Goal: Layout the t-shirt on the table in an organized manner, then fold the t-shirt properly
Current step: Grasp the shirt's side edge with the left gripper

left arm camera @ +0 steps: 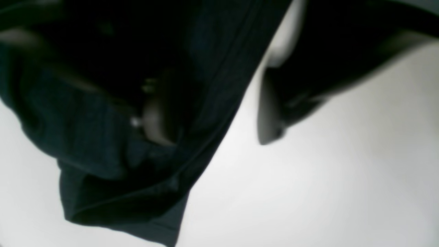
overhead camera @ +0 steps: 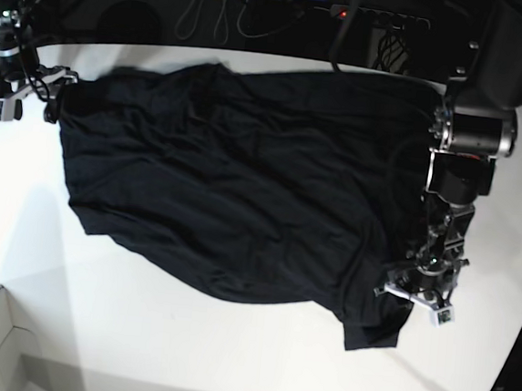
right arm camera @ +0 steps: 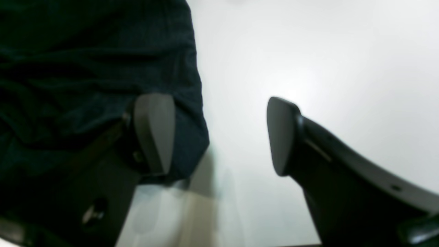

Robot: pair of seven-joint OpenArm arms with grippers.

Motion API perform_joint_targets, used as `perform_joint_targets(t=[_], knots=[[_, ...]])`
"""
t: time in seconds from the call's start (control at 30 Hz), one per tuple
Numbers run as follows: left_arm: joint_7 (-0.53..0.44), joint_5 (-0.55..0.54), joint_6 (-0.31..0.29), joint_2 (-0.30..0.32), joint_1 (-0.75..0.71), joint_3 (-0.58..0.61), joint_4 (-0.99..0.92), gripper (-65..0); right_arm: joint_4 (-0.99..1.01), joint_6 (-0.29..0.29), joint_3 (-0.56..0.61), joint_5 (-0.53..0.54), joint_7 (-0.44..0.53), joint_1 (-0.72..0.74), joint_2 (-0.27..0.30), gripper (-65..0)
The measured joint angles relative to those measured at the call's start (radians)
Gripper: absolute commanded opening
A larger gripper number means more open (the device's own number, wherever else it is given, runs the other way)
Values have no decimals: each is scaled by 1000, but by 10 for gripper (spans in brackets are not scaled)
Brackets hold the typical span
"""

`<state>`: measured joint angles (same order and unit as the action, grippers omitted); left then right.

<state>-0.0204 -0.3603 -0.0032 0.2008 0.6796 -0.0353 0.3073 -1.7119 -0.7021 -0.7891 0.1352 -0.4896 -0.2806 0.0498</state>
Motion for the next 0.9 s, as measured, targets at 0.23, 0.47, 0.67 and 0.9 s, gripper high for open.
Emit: perform_joint_targets(t=[0.23,0.47,0.67,0.9], knots=[[-6,-4,0,1,0,-3,-1,-523,0,0,-1,0,0,0,0,-224],[-6,-5,0,2,-1,-4,-1,-645,0,0,-1,0,0,0,0,-224],[0,-12,0,4,-5,-4,14,-648,0,0,-1,0,0,0,0,-224],[126,-230,5,75,-174,-2,378,-648,2,0,-4,0,0,0,0,-224]])
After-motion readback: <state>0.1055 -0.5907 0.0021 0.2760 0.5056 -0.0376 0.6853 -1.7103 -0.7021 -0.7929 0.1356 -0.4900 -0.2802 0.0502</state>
